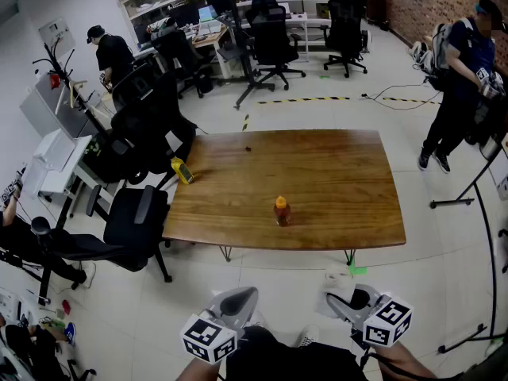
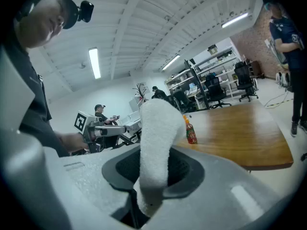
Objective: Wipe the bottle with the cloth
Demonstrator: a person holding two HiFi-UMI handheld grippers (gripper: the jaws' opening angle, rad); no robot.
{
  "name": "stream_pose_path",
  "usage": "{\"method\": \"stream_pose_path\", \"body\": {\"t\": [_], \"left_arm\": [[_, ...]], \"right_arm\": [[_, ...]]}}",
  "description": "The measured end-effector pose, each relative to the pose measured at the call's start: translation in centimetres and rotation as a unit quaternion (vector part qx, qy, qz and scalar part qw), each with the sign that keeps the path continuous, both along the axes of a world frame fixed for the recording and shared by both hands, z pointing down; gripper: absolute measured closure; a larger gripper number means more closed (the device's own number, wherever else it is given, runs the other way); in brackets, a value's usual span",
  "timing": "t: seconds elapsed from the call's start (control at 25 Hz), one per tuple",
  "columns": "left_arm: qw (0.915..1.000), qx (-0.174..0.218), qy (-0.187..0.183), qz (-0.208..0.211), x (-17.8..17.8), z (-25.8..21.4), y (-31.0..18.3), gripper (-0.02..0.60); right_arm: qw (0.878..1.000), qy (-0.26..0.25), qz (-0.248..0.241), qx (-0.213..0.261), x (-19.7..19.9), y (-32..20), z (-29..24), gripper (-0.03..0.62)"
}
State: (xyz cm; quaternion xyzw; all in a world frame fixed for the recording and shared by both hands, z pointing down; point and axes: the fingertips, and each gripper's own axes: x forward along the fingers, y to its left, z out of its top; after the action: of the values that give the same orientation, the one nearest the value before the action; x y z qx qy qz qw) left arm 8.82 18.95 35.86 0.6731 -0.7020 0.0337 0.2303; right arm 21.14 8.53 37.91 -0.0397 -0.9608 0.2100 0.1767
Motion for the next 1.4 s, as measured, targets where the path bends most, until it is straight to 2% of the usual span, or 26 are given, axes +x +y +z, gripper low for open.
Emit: {"method": "stream_pose_path", "body": {"t": [0.16, 0.36, 0.48, 0.64, 0.76, 0.88, 1.08, 1.2, 1.32, 1.4], "left_arm": [[1.0000, 0.003, -0.007, -0.001, -2.3, 0.2, -1.6, 0.569], [0.9993, 0.010, -0.021, 0.030, -7.5, 1.7, -5.2, 0.569], [0.9970, 0.017, -0.034, 0.068, -11.5, 2.2, -7.4, 0.569], [0.9887, 0.038, -0.050, 0.136, -16.3, 2.1, -10.0, 0.569], [0.9812, 0.046, -0.050, 0.180, -17.8, 2.5, -12.4, 0.564], [0.9682, 0.036, -0.040, 0.244, -17.3, 3.7, -15.4, 0.478], [0.9460, 0.039, -0.043, 0.319, -17.2, 5.6, -19.1, 0.431], [0.9253, 0.049, -0.080, 0.367, -16.3, 7.8, -21.8, 0.365], [0.9032, 0.045, -0.119, 0.410, -15.0, 9.9, -23.7, 0.337], [0.8957, 0.029, -0.129, 0.425, -14.3, 11.6, -24.3, 0.325]], "right_arm": [[1.000, -0.006, -0.007, 0.012, -2.3, -1.3, 0.2, 0.510], [1.000, 0.003, 0.010, 0.018, -6.5, -3.4, 1.2, 0.509], [0.999, 0.012, 0.039, 0.013, -9.7, -4.5, 1.4, 0.509], [0.997, 0.015, 0.081, -0.006, -13.9, -5.9, 1.4, 0.509], [0.993, 0.017, 0.116, -0.025, -14.9, -7.4, 1.9, 0.509], [0.989, 0.039, 0.142, -0.005, -14.9, -8.6, 2.9, 0.509], [0.990, 0.048, 0.129, -0.014, -16.8, -7.7, 5.3, 0.509], [0.989, 0.066, 0.132, -0.007, -17.4, -8.2, 8.7, 0.508], [0.986, 0.080, 0.144, -0.002, -18.0, -8.7, 10.9, 0.510], [0.986, 0.065, 0.153, -0.012, -18.5, -8.7, 11.2, 0.510]]}}
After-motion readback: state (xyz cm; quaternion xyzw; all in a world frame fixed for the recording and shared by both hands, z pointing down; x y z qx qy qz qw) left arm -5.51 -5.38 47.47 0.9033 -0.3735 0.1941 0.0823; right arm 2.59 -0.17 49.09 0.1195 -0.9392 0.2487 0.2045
